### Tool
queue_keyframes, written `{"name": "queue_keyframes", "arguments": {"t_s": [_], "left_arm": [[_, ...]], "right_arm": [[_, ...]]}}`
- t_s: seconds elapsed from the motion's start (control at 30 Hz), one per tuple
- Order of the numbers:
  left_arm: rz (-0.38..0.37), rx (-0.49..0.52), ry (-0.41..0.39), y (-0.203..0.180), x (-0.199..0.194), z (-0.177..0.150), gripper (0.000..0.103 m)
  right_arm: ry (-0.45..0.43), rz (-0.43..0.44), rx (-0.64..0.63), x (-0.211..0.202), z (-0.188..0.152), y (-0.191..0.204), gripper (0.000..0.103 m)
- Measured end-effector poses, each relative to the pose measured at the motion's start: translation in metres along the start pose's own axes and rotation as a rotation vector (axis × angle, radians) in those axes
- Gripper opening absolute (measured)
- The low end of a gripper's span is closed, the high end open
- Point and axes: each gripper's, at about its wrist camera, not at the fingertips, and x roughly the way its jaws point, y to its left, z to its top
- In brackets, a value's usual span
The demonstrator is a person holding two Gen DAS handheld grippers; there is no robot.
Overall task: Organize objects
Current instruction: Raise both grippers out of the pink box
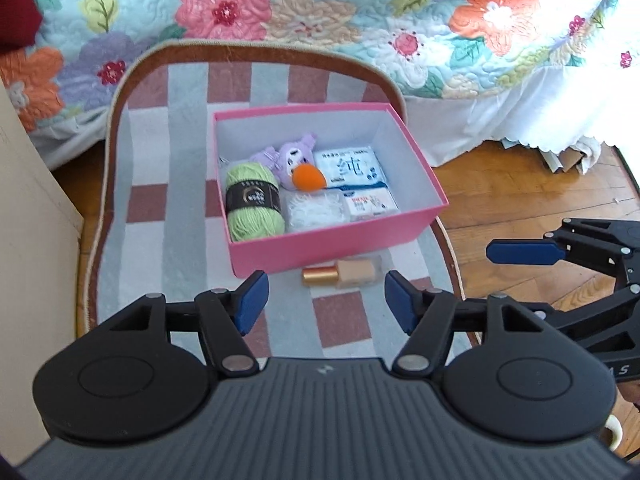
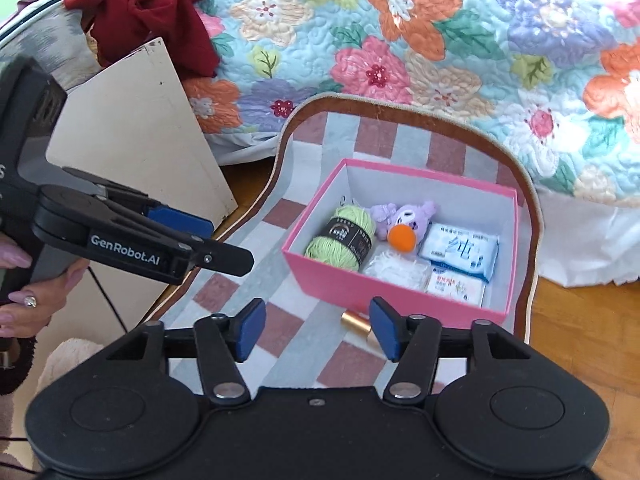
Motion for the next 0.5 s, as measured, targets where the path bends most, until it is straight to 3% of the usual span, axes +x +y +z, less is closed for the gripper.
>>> {"name": "queue_keyframes", "arguments": {"t_s": [0.17, 0.27, 0.5], "left_arm": [[-0.017, 0.023, 0.035, 0.003, 0.027, -0.014, 0.064], [-0.031, 0.013, 0.019, 0.009, 0.045, -0.018, 0.064], [-0.090, -0.046, -0.009, 0.022, 0.092, -0.031, 0.068]], "right_arm": [[0.036, -0.033, 0.030, 0.009, -0.016, 0.000, 0.066], [0.056, -0.019, 0.031, 0.014, -0.023, 0.002, 0.070], [0.062, -0.085, -0.020, 0.050, -0.044, -0.003, 0.075]]}}
